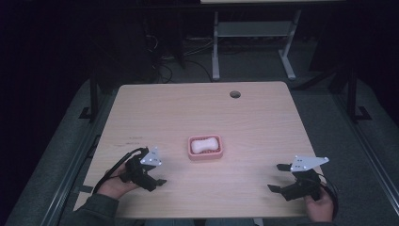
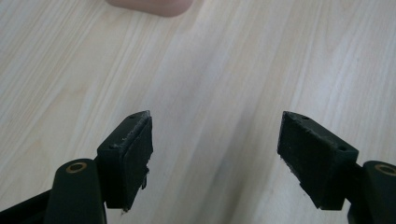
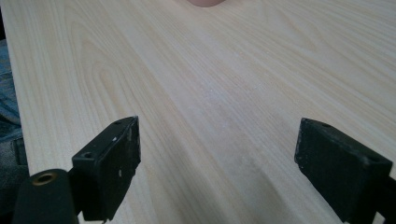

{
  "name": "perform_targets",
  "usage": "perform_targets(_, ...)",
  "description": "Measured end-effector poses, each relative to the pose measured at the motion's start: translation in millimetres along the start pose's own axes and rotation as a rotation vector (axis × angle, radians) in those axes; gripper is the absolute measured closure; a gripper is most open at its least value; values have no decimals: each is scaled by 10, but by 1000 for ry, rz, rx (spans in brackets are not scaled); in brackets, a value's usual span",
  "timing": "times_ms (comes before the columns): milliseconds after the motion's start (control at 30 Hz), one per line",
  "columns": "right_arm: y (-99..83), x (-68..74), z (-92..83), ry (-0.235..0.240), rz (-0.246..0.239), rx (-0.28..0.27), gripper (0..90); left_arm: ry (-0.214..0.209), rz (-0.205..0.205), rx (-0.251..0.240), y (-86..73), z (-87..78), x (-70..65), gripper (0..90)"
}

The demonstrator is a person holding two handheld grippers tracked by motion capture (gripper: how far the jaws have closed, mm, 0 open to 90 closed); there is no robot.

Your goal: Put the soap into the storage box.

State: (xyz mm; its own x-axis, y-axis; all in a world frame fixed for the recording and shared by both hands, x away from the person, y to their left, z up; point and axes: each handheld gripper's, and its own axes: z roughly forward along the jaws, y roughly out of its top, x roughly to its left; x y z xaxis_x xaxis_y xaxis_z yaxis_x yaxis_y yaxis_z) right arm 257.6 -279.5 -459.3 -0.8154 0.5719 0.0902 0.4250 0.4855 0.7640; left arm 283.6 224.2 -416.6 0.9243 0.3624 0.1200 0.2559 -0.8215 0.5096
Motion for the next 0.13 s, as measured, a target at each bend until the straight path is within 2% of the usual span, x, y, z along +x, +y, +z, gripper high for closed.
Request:
perform_targets(67,6,11,-10,1,-2,-2,141,-2,-17,-14,-55,-29,-52,261)
perform_targets(133,13,16,-10,4,-8,-9,141,8,-18,-22,-95,-39,-102,264)
